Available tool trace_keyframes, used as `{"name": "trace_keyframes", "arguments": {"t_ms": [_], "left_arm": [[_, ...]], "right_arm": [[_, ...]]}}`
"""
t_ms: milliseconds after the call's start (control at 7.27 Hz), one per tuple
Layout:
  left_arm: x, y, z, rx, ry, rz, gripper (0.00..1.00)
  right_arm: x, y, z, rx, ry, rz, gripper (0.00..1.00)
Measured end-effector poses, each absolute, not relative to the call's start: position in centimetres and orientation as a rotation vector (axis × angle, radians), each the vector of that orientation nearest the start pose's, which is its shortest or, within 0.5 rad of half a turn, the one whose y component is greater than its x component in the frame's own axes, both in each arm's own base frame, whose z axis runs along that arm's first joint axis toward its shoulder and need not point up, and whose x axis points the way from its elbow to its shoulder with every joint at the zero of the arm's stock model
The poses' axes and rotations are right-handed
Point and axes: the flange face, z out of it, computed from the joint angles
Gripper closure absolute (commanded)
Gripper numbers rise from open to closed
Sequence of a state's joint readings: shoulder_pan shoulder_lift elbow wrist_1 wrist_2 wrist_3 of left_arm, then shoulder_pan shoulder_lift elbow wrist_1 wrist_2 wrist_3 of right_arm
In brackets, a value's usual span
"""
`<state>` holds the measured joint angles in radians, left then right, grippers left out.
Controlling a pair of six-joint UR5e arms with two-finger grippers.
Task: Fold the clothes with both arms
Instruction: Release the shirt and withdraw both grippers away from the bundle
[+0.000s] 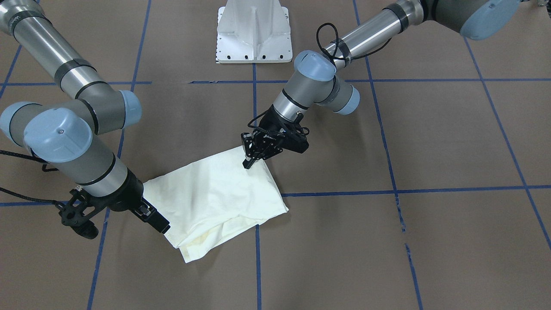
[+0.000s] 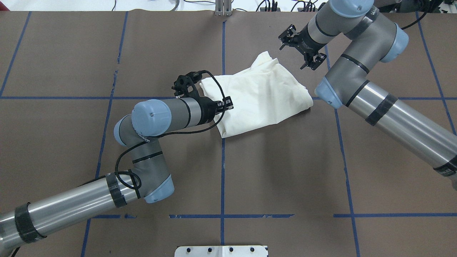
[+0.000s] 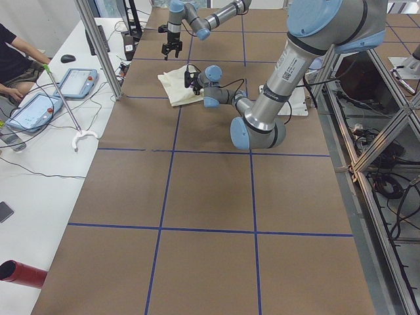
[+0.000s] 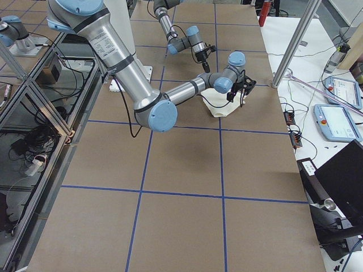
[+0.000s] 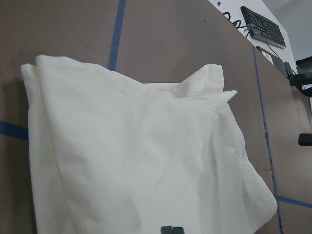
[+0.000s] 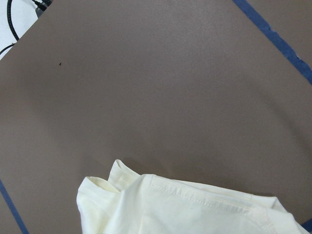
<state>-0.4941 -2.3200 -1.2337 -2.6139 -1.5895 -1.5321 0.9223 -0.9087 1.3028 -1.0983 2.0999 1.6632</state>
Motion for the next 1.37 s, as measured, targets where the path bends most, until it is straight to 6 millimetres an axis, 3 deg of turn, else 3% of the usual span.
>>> {"name": "trace_keyframes", "arguments": {"t_ms": [412, 825, 1100, 1375], "left_arm": [[60.1, -47.3, 26.0, 0.379, 1.341, -0.333, 1.00], [59.8, -45.3, 24.9, 0.350, 1.306, -0.317, 1.00], [59.4, -44.0, 25.4, 0.337, 1.300, -0.310, 1.00], [57.1, -42.4, 25.0, 0.316, 1.258, -0.282, 1.00]], "right_arm": [[-37.9, -65.1, 32.3, -0.107, -1.007, 0.692, 0.00], [-37.6, -64.9, 33.0, -0.114, -1.003, 0.694, 0.00], [-37.6, -64.7, 33.8, -0.115, -0.994, 0.698, 0.00], [-37.0, -64.4, 34.0, -0.115, -0.997, 0.698, 0.00]]}}
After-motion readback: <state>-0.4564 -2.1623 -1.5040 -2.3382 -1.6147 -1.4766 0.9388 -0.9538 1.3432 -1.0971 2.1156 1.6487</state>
